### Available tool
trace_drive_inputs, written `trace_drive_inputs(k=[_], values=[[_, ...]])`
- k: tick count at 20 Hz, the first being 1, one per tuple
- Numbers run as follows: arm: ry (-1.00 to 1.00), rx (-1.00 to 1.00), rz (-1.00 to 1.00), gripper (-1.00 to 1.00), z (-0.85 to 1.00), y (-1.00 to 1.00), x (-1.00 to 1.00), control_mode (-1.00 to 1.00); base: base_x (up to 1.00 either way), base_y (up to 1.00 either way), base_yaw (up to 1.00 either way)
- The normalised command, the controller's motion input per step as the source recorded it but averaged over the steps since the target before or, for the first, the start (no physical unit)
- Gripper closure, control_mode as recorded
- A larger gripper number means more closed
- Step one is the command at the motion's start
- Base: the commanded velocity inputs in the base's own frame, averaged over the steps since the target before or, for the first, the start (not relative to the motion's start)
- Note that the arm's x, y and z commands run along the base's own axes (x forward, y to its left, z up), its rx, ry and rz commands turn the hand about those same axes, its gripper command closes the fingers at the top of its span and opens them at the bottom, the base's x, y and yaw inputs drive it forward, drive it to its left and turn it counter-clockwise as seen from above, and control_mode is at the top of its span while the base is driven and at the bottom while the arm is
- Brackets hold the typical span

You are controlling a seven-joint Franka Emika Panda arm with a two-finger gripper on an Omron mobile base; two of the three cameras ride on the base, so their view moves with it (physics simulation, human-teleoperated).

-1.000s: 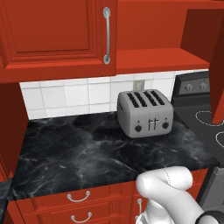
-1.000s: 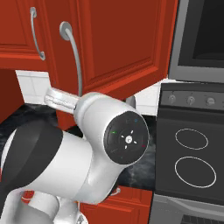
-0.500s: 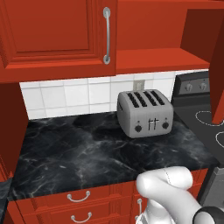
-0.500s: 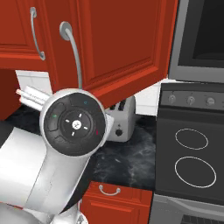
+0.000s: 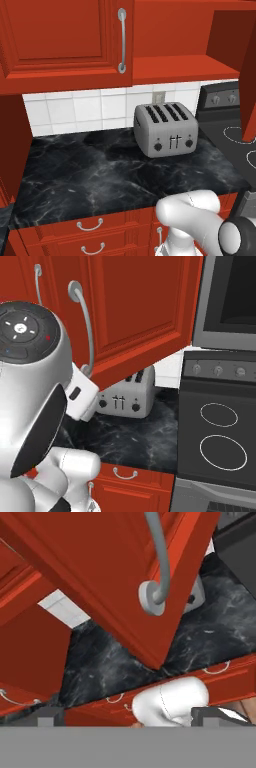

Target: Open the cabinet, pick the kettle from the cabinet, and place it in the sink.

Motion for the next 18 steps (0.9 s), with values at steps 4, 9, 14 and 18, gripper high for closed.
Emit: trace_drive_inputs(k=[4, 9, 14, 18], values=[[0.18, 0.00, -0.07, -1.00, -0.01, 0.36, -0.18, -1.00, 0.00, 0.00, 0.00], [0.01, 0.00, -0.04, -1.00, -0.05, 0.39, -0.03, -1.00, 0.00, 0.00, 0.00], [-0.04, 0.00, 0.00, -1.00, -0.07, 0.35, 0.00, -1.00, 0.00, 0.00, 0.00], [-0.06, 0.00, -0.04, -1.00, -0.10, 0.31, 0.07, -1.00, 0.00, 0.00, 0.00]])
